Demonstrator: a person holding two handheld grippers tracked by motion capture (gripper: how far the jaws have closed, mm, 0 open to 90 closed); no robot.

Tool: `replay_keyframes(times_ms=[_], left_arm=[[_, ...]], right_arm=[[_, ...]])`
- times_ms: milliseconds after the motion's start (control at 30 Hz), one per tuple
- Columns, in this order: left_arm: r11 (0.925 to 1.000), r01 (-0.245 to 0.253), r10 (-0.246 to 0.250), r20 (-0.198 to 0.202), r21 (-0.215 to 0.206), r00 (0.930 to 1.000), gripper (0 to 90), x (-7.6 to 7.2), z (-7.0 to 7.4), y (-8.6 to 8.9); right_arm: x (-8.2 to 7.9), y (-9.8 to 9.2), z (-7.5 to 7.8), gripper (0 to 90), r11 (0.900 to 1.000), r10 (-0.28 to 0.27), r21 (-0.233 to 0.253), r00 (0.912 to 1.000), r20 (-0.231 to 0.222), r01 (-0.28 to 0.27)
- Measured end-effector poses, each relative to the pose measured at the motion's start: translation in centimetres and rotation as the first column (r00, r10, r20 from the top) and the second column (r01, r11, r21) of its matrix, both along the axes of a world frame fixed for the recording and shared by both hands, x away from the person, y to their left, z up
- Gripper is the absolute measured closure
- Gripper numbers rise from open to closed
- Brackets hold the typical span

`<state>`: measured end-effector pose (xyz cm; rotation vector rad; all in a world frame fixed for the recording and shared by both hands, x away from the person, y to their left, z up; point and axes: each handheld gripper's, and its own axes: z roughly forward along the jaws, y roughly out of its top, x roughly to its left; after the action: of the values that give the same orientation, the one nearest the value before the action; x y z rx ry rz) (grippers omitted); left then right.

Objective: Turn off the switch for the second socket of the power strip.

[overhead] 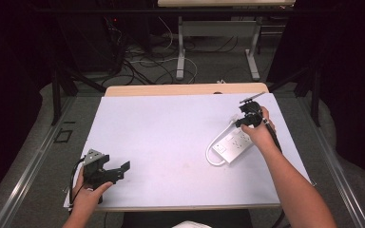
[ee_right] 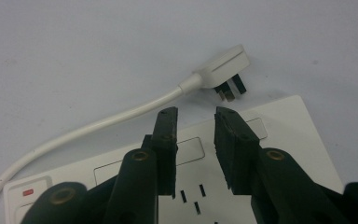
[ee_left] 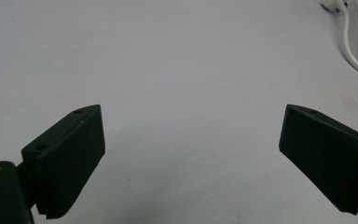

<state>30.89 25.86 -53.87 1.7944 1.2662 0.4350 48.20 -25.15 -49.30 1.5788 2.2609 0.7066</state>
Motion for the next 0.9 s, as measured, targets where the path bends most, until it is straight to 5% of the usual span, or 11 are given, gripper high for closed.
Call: replay_keyframes(times_ms=[900], left_arm=[[1.0, -0.001, 0.001, -0.002, 0.001, 1.0, 7.3, 0.0, -0.1, 0.0]], right_arm=[[1.0, -0.4, -1.2, 80.8, 0.999, -0.024, 0.02, 0.9951, -0.096, 0.026]])
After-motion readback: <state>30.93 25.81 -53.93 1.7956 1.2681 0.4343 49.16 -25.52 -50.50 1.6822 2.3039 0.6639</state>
